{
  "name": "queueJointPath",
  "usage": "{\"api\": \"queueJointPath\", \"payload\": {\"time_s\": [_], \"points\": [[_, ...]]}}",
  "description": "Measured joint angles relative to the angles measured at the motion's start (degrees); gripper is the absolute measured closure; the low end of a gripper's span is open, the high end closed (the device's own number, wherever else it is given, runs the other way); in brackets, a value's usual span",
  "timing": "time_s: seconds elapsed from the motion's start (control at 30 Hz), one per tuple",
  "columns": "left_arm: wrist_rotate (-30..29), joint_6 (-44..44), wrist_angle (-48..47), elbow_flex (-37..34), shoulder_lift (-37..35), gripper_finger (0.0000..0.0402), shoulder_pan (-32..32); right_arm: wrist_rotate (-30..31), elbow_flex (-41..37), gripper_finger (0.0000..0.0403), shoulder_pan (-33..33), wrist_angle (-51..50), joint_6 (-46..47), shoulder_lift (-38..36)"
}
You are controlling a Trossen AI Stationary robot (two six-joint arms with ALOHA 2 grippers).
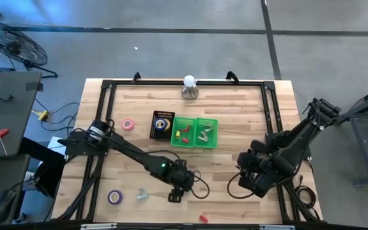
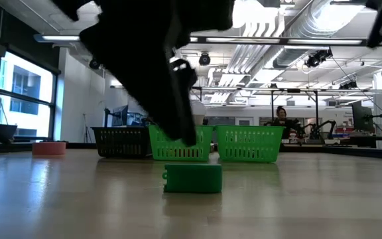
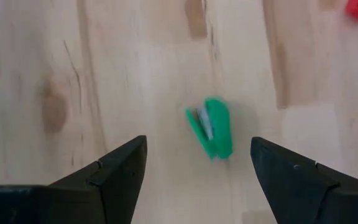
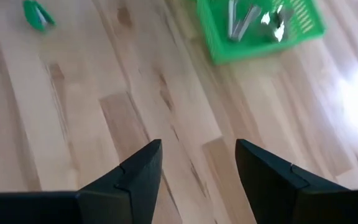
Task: Pick and place Stapler, Stapler remover, tape
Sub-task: Put the green stapler into the left green bin
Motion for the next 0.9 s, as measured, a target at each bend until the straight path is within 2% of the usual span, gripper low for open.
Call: {"api": "queueJointPath", "payload": {"time_s": [0.27,0.43,0.77,0.9], "points": [[3.36,-0.72,1.91,0.01,0.87,0.0122,0.71,-2.04,-8.29,0.0208,-0.14,4.85,0.35,0.00],[3.36,-1.51,2.75,0.01,0.87,0.0122,0.85,-4.01,-11.27,0.0208,-0.55,9.78,0.17,0.04],[3.09,-3.22,3.37,0.01,0.87,0.0122,0.68,-5.09,-12.62,0.0208,-0.37,17.77,-1.40,0.02],[0.60,-3.23,2.68,0.01,0.87,0.0122,0.66,-5.61,-12.62,0.0208,-0.37,22.20,-3.88,0.02]]}}
